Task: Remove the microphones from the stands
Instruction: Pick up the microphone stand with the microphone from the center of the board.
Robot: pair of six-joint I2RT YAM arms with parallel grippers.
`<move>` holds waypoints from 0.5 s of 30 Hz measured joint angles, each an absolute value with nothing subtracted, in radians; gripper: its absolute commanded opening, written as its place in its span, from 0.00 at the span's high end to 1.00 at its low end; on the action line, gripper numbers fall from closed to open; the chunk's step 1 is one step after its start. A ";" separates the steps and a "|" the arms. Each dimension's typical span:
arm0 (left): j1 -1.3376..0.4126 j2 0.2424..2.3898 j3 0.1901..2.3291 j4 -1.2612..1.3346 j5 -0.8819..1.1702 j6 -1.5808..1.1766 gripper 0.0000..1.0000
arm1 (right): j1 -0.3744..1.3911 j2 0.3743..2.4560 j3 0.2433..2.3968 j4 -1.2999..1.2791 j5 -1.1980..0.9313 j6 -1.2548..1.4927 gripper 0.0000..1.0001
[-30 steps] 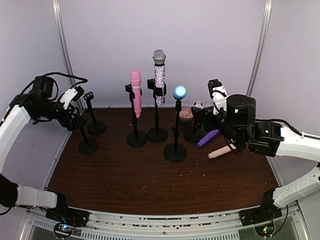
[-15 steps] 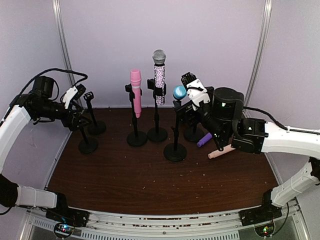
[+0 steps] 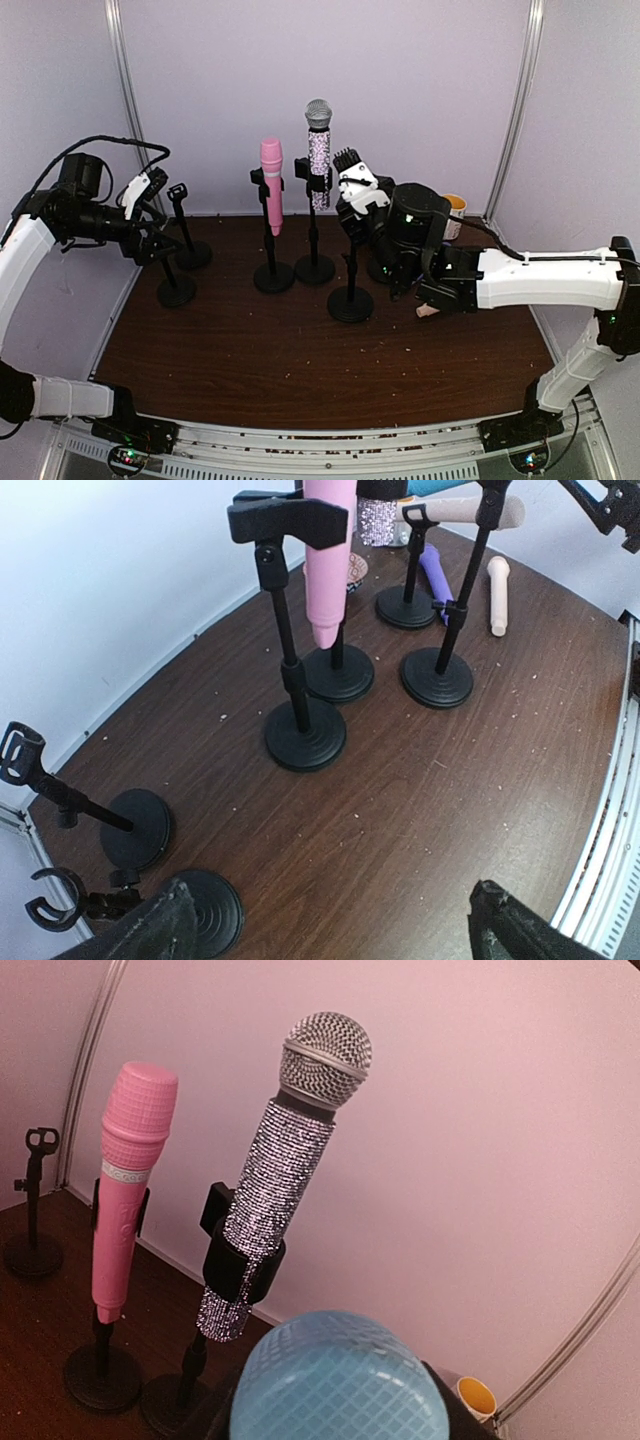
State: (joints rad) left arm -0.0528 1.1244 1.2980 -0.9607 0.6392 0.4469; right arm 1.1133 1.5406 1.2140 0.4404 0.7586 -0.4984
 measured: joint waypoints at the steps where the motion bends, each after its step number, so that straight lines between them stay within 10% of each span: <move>1: -0.053 1.121 1.298 -0.961 0.642 0.447 0.03 | 1.113 1.545 1.215 0.450 0.766 -0.505 0.62; 15: -0.053 1.106 1.298 -0.971 0.655 0.451 0.03 | 1.129 1.488 1.172 0.457 0.679 -0.442 0.87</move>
